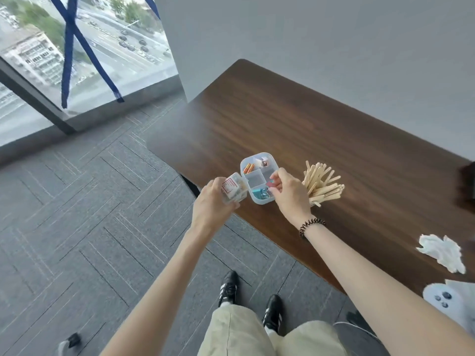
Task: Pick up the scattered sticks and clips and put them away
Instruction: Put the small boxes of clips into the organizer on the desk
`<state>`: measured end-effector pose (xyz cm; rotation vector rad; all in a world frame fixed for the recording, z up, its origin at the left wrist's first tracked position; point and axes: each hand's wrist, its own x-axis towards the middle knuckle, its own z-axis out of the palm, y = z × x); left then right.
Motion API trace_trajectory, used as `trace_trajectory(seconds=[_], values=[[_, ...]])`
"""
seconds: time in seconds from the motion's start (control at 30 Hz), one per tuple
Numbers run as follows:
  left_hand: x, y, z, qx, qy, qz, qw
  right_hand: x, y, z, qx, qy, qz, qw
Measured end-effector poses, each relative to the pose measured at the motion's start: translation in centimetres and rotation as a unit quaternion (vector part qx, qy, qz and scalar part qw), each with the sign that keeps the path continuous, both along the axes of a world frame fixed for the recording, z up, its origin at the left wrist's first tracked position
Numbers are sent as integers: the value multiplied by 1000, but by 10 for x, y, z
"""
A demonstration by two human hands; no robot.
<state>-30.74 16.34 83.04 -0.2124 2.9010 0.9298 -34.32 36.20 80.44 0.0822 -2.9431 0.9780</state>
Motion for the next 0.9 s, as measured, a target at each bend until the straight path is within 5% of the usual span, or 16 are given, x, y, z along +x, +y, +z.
trace_trajectory(seconds=[0.5, 0.63, 0.7, 0.77, 0.83, 0.9], values=[[-89, -41, -23, -5, -26, -105, 994, -17, -23, -42, 118, 5, 70, 991], [-97, -40, -18, 20, -22, -150, 988, -21, -25, -33, -16, -7, -39, 999], [-99, -38, -13, 39, -23, -172, 984, -31, -31, -18, -215, -94, -135, 963], [-100, -35, -10, 59, -23, -189, 980, -40, -33, -2, -412, -217, -141, 874], [-100, -30, -5, 74, -20, -209, 975, -43, -29, 7, -521, -305, -83, 793], [-101, -25, 1, 81, -22, -227, 970, -40, -25, 10, -557, -341, -15, 757]])
